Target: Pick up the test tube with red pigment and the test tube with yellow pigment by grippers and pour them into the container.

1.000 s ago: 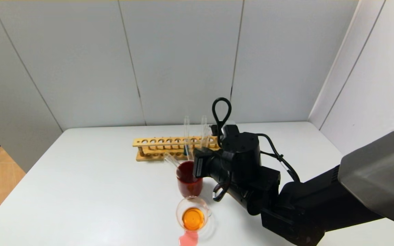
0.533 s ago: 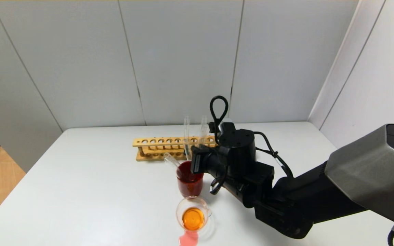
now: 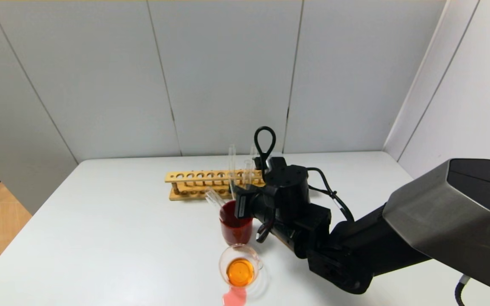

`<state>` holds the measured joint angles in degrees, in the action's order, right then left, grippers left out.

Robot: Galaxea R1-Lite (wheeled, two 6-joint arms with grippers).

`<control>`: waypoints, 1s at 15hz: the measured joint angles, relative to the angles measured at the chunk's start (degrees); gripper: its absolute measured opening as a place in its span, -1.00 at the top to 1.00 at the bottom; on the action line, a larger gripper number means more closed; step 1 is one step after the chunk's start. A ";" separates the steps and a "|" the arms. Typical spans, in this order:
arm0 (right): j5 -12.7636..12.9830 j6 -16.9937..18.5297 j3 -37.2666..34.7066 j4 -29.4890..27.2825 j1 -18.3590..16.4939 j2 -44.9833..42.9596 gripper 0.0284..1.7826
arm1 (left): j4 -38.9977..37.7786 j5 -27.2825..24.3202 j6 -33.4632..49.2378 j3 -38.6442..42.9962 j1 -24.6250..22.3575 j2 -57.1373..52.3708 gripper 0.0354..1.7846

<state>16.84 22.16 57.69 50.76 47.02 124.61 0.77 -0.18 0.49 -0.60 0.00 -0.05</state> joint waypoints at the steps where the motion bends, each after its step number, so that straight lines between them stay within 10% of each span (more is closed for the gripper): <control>1: 0.02 -0.04 0.02 0.01 -0.02 0.05 0.29 | 0.02 0.02 -0.02 0.00 0.00 0.00 -0.96; 8: 0.24 0.62 0.09 0.09 -0.27 -1.32 -0.83 | 0.00 0.00 -0.02 0.00 0.00 0.00 -0.96; 15: -0.05 -4.01 4.17 -0.66 -4.55 -8.33 -0.96 | 0.00 0.02 -0.02 0.00 0.00 0.00 -0.96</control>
<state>16.79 18.15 61.86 50.10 42.47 116.29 0.77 -0.16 0.46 -0.60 0.00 -0.05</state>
